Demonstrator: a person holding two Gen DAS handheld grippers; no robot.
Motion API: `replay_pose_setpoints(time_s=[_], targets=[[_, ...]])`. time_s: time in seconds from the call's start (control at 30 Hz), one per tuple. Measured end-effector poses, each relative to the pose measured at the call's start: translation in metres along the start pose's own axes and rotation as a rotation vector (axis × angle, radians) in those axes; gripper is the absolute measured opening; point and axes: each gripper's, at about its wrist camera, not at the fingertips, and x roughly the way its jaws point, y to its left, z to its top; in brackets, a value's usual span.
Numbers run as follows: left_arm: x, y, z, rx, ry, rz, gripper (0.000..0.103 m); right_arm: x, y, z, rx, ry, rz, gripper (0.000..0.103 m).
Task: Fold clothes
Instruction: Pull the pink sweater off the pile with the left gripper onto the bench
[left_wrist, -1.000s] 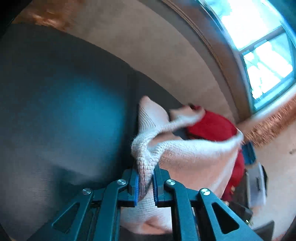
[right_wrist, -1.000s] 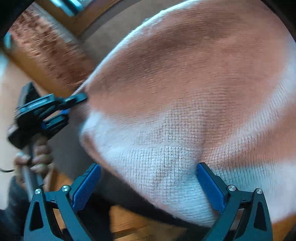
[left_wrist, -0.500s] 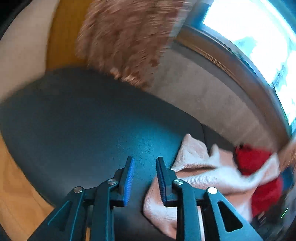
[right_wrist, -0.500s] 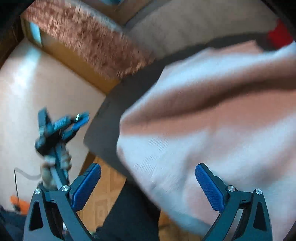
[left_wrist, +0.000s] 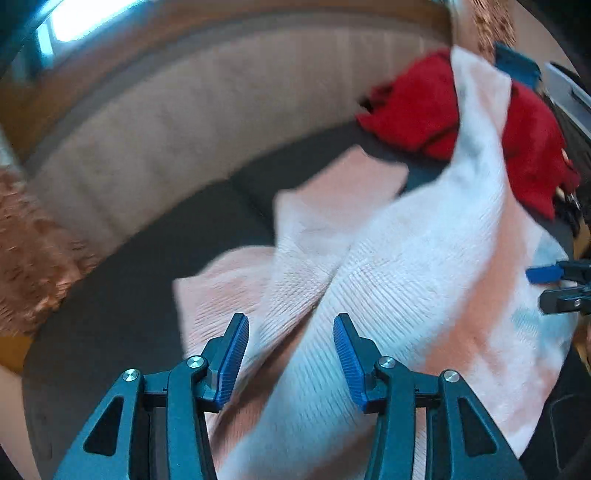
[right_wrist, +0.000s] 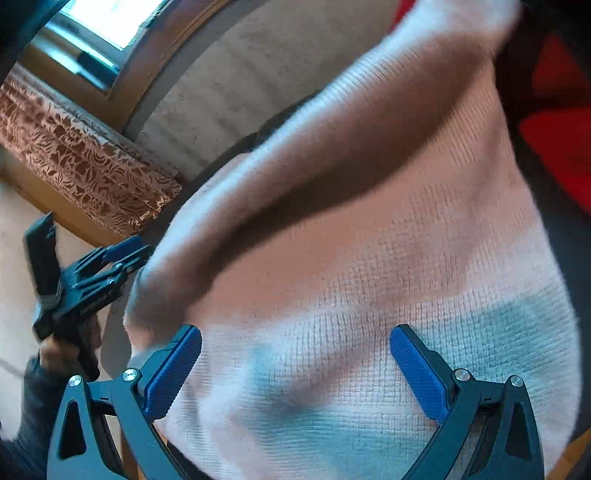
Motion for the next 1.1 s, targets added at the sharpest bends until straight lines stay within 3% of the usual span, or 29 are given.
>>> replay_pose_setpoints(time_s=[0.13, 0.2, 0.23, 0.33, 0.47, 0.57, 0.63, 0.7, 0.77, 0.83, 0.87, 0.93, 1.03, 1.1], targets=[[0.024, 0.025, 0.014, -0.134, 0.044, -0.113, 0.048, -0.005, -0.004, -0.004, -0.031, -0.053, 0.048, 0.103], [0.032, 0.042, 0.016, -0.271, 0.033, -0.158, 0.036, -0.005, -0.004, -0.008, -0.068, -0.083, 0.055, 0.103], [0.037, 0.053, 0.014, -0.361, 0.029, -0.176, 0.014, -0.001, -0.002, -0.01, -0.093, -0.094, 0.049, 0.103], [0.033, 0.095, -0.008, -0.688, -0.055, -0.223, 0.011, -0.004, 0.003, -0.022, -0.195, -0.134, 0.025, 0.103], [-0.012, 0.159, -0.09, -1.178, -0.276, -0.243, 0.01, -0.001, 0.007, -0.034, -0.3, -0.161, -0.005, 0.103], [-0.057, 0.185, -0.17, -1.377, -0.377, -0.153, 0.01, 0.008, 0.012, -0.037, -0.325, -0.169, -0.018, 0.103], [-0.078, 0.19, -0.22, -1.461, -0.373, -0.078, 0.01, 0.012, 0.016, -0.037, -0.332, -0.17, -0.027, 0.103], [-0.094, 0.19, -0.269, -1.532, -0.322, 0.008, 0.01, 0.016, 0.018, -0.036, -0.343, -0.166, -0.035, 0.103], [-0.111, 0.185, -0.31, -1.609, -0.243, 0.142, 0.01, 0.02, 0.021, -0.037, -0.361, -0.156, -0.052, 0.103], [-0.13, 0.177, -0.346, -1.686, -0.177, 0.27, 0.019, 0.022, 0.02, -0.038, -0.387, -0.145, -0.075, 0.103], [-0.143, 0.173, -0.357, -1.706, -0.176, 0.316, 0.019, 0.023, 0.022, -0.038, -0.402, -0.137, -0.089, 0.103], [-0.163, 0.167, -0.351, -1.622, -0.198, 0.349, 0.019, 0.023, 0.027, -0.035, -0.421, -0.092, -0.119, 0.103], [-0.167, 0.15, -0.295, -1.327, -0.173, 0.332, 0.022, 0.018, 0.032, -0.012, -0.377, 0.027, -0.107, 0.102], [-0.158, 0.131, -0.238, -1.077, -0.17, 0.282, 0.029, 0.002, 0.036, 0.008, -0.373, -0.006, -0.091, 0.102]])
